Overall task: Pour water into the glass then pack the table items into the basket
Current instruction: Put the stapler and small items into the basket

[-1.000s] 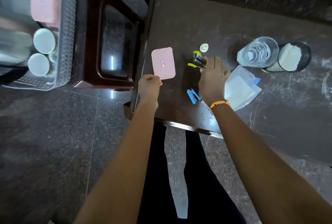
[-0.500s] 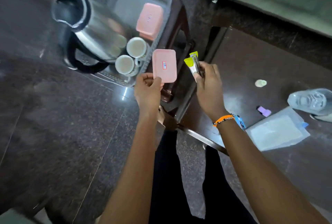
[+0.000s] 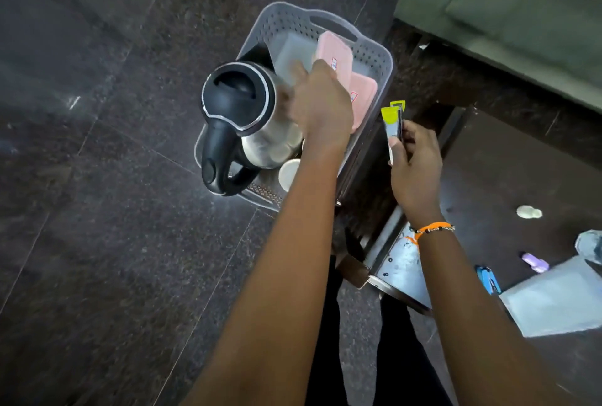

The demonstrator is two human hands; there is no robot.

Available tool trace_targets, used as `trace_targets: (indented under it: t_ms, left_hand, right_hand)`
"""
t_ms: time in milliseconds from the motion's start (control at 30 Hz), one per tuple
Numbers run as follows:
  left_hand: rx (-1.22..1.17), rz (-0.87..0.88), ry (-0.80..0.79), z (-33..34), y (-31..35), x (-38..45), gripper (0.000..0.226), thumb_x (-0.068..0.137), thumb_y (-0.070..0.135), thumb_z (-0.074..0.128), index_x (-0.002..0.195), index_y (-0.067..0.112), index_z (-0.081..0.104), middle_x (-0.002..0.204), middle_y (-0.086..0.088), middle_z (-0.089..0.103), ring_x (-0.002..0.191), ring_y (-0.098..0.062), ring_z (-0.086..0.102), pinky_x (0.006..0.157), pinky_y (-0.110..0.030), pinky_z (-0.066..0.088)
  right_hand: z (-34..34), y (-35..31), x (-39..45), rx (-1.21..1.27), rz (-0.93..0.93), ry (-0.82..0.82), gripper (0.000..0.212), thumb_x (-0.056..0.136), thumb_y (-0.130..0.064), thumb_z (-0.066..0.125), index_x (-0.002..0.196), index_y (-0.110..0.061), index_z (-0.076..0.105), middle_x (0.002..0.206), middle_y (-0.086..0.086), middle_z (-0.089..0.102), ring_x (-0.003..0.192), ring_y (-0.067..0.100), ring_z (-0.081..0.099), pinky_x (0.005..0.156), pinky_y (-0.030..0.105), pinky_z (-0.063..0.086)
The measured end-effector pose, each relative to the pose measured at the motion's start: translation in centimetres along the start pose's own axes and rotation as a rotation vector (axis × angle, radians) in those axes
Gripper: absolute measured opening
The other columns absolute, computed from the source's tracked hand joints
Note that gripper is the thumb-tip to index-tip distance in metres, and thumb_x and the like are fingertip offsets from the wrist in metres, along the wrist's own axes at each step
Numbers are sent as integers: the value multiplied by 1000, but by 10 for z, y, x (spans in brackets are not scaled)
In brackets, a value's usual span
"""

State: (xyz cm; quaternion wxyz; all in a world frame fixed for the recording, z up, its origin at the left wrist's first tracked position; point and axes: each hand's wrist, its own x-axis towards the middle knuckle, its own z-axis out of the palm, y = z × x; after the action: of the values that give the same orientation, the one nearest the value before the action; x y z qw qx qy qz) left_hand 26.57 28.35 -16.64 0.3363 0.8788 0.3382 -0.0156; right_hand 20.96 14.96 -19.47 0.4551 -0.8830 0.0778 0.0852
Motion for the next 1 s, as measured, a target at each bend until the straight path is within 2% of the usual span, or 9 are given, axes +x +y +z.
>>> trace_targets:
  t_ms: [100,200,333,433,533,633,733,900,1000]
  left_hand:
    - [180,-30,-52,8,7,36,31,92,4,38,117,8,56,134,-12,43,114,-33,52,85,-43,43]
    - [276,-55,-128,18,3,65,34,91,4,44,123,5,54,141,-13,39,120,-32,51,95,-38,45]
    - [421,-51,-216,30,-2,80,35,94,9,41,126,10,53,139,-11,42,125,-28,45,97,-35,43]
    - [561,-43,-255,29,2,78,38,91,8,47,129,8,50,150,-13,25,130,-32,39,87,-35,45]
    - [622,-112,-308,27,4,84,44,90,6,51,133,9,47,157,-8,6,134,-39,33,93,-39,45]
    - [683,-93,-366,25,2,90,42,94,9,43,136,5,44,153,-11,28,137,-35,34,105,-41,38]
    - [750,-14,-404,24,0,91,40,93,13,42,132,5,49,142,-12,47,132,-28,44,108,-38,34]
    - [773,-13,-337,29,0,88,44,96,14,35,139,10,38,146,-11,39,135,-32,35,111,-45,24]
    - [717,159,-349,33,-11,83,44,97,12,30,140,14,34,147,-11,33,135,-34,32,113,-45,23]
  right_hand:
    - [2,-4,11,-5,-11,4,28,92,-6,51,119,-2,56,106,6,50,105,33,55,95,38,45]
    - [2,-4,23,2,-16,10,27,91,-5,51,118,-3,56,102,0,45,103,34,55,94,38,46]
    - [5,-5,43,-52,-47,-1,27,90,-4,52,116,-1,57,105,11,53,103,32,54,92,31,42]
    - [9,-12,62,-89,-67,-9,30,88,-3,53,118,-1,57,113,20,55,105,30,54,94,30,40]
    - [18,-27,87,-153,-144,-32,31,87,-6,52,118,-3,57,116,20,54,105,31,54,88,28,36]
    - [30,-37,111,-240,-191,-118,31,88,-8,50,118,-7,56,122,17,52,110,33,53,88,36,37]
    - [40,-39,128,-367,-216,-177,29,89,-7,49,117,-7,55,123,17,50,111,35,52,86,40,41]
    - [47,-38,143,-597,-203,-204,25,90,-8,50,113,-9,56,121,17,51,108,41,55,86,45,47]
    - [52,-41,146,-710,-186,-202,21,91,-9,51,111,-5,58,120,20,53,109,44,56,87,45,48]
